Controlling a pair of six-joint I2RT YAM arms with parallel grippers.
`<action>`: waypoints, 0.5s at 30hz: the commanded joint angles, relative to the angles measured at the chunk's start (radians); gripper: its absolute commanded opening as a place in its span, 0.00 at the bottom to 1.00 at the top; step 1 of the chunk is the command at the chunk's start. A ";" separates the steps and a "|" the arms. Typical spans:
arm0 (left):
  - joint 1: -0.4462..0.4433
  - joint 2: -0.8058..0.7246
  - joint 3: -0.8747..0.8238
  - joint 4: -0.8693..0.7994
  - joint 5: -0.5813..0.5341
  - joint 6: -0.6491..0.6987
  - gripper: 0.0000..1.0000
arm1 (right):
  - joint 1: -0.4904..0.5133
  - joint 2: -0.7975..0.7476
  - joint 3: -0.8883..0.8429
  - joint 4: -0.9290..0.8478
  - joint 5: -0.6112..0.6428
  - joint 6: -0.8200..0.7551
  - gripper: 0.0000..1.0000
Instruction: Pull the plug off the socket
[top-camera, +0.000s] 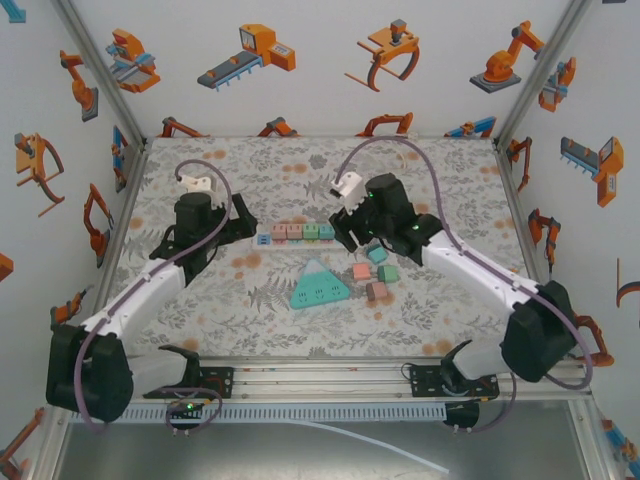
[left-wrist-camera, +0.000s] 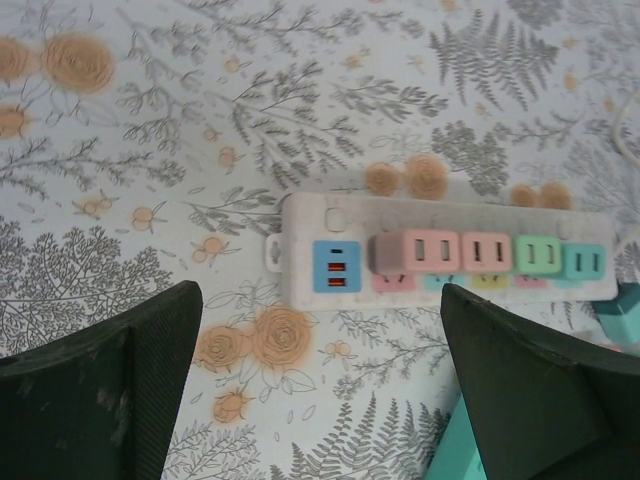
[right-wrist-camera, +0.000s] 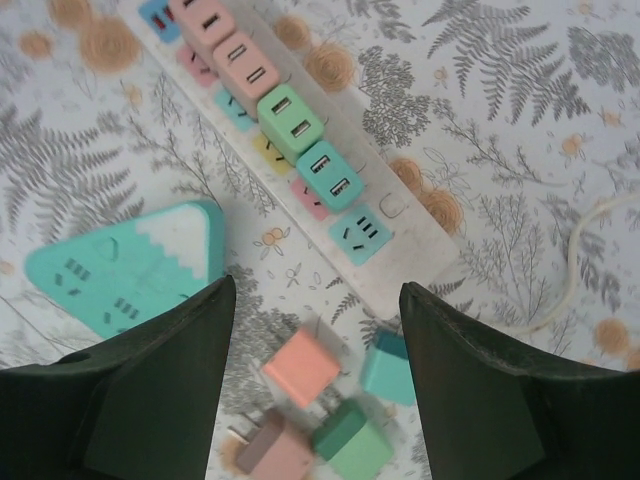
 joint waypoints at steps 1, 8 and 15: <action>0.038 0.055 -0.007 0.027 0.066 -0.055 0.95 | 0.010 0.065 0.033 0.050 -0.062 -0.288 0.63; 0.084 0.196 0.032 0.040 0.134 -0.055 0.86 | 0.007 0.251 0.137 -0.019 -0.120 -0.559 0.62; 0.092 0.309 0.075 0.034 0.188 -0.046 0.73 | -0.005 0.426 0.295 -0.102 -0.177 -0.594 0.59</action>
